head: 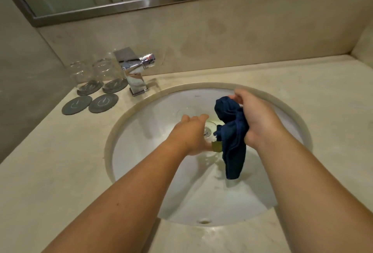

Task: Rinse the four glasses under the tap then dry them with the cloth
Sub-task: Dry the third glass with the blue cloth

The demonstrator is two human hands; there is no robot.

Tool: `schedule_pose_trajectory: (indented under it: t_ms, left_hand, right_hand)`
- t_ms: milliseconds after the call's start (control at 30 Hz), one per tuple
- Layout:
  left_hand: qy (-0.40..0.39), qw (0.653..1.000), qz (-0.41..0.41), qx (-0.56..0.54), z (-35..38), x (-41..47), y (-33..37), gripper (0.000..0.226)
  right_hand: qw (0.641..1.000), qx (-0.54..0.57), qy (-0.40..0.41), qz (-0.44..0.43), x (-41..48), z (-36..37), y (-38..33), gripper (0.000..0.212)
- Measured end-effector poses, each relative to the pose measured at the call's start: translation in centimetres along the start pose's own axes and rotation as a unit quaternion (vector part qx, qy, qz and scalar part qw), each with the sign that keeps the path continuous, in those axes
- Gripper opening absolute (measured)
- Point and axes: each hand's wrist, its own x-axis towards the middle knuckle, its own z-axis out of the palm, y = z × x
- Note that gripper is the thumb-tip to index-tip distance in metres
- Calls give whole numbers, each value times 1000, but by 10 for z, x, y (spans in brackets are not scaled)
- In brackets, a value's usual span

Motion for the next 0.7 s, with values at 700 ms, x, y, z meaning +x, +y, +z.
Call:
schedule_pose_trajectory:
  t_ms: [700]
  left_hand:
    - [225, 781, -62, -580, -42, -101, 0, 71]
  right_hand:
    - [992, 63, -44, -105, -40, 41, 10, 43]
